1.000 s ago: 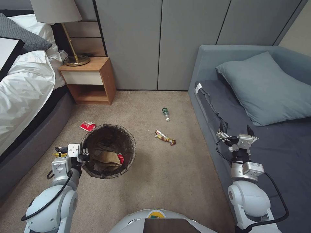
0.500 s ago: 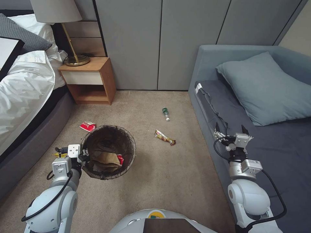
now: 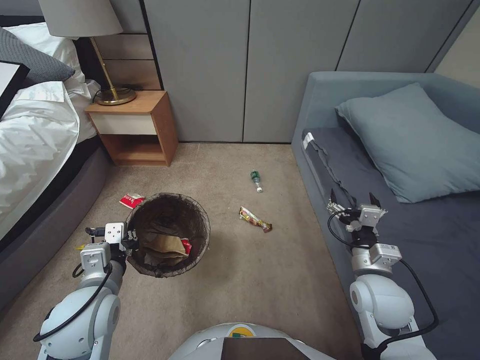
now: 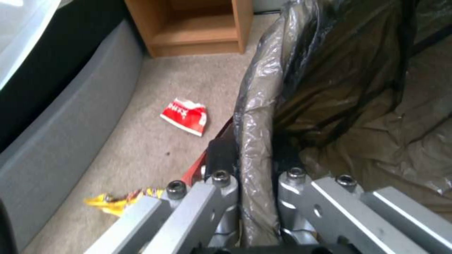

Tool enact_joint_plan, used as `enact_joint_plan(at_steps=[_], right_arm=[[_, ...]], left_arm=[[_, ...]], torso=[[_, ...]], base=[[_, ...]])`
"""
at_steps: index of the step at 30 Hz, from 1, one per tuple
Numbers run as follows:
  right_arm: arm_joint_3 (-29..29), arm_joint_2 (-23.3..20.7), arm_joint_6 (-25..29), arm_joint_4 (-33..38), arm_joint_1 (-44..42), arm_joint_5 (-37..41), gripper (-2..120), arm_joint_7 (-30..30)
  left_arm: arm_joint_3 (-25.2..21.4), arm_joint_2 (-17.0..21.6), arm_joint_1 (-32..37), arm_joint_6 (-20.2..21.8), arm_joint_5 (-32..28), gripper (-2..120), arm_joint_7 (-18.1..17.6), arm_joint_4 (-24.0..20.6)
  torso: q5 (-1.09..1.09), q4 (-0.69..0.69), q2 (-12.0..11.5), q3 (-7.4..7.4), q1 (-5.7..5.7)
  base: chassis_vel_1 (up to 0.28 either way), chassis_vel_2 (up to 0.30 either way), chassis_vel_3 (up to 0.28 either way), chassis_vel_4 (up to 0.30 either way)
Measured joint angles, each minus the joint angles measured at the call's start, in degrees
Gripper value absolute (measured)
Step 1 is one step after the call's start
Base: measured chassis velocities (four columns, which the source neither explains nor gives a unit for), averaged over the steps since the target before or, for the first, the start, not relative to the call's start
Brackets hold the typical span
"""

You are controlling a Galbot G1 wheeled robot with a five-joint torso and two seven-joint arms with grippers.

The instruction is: Pick up the trash bin, then pick up the garbage from the floor and place it into the trash bin.

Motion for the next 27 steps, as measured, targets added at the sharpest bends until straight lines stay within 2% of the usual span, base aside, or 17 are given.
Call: enact_joint_plan(at_steps=[3,7,11,27], right_arm=[[0.01,-1.1,-0.02,-0.41,0.37,0.02,100,-0.41],[0.51,-3.1,-0.04,-1.12,0.92,0.31,100,-0.59],[0.65,-4.05,-0.19,-1.85,1.72,0.54,100,-0.66],[0.47,-3.61,-0.28,-2.3,1.62,0.52,100,-0.51]], left_arm=[[-0.01,0.0,0.08,0.0,0.01,4,-0.01,0.03],[-0.04,0.0,0.1,0.0,0.02,4,0.0,0.12],[-0.05,-0.06,0.05,0.0,0.06,4,-0.02,0.16],[0.09,-0.09,-0.22,0.0,0.13,4,-0.09,0.28]], torso=[[0.01,0.02,0.0,0.0,0.0],[0.03,-0.03,0.0,0.0,0.0],[0.0,0.02,0.0,0.0,0.0],[0.01,-0.02,0.0,0.0,0.0]], base=[[-0.191,0.206,0.203,-0.198],[-0.221,0.188,0.193,-0.191],[-0.197,0.181,0.198,-0.183],[-0.192,0.191,0.195,-0.193]])
